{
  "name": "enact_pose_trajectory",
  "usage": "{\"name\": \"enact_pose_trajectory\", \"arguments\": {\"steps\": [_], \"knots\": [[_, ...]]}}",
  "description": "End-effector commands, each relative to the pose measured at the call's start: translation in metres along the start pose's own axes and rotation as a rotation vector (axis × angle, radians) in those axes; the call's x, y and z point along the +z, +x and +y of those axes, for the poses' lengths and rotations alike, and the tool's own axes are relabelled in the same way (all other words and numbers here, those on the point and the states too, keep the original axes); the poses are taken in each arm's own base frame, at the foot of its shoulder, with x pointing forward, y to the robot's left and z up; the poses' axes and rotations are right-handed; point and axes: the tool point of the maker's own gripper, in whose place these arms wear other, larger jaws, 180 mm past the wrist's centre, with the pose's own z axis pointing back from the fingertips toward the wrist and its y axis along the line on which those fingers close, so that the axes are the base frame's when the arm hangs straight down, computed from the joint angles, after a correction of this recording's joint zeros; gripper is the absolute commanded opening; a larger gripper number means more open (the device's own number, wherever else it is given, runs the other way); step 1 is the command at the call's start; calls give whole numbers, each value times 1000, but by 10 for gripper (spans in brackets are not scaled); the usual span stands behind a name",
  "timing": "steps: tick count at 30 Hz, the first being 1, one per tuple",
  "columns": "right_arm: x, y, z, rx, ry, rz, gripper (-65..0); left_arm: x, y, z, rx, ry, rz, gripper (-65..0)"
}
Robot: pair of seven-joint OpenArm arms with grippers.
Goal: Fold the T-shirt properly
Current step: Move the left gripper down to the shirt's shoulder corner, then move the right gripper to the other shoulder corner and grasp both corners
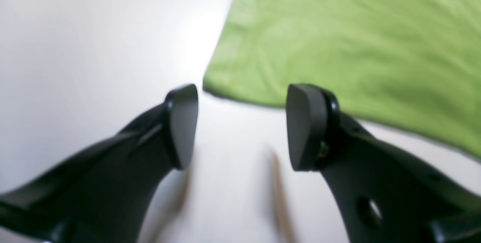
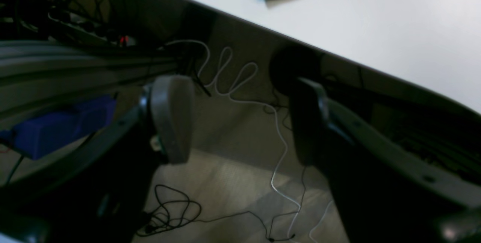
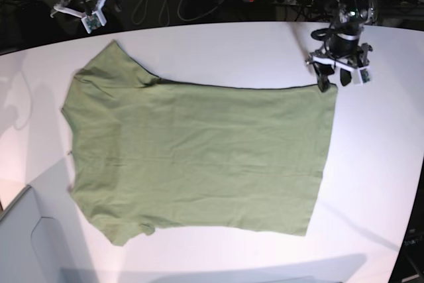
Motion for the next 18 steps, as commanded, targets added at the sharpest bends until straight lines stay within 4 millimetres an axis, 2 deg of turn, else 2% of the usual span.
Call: {"name": "enact_pose_trajectory", "arguments": {"steps": [1,4,11,18], "knots": [[4,3,2,17,12,-16,-268,-2,11,1,-1,0,-36,-293],[3,4,2,17,11,-17,-268,-12,10,5,17,11,-34,-292],[2,9,0,19,5,-30,-268,-26,-8,17,48,45,11,-292],[1,9,-1,19,5,-31,-268,-32,-17,20,59,50,33,-296]]}}
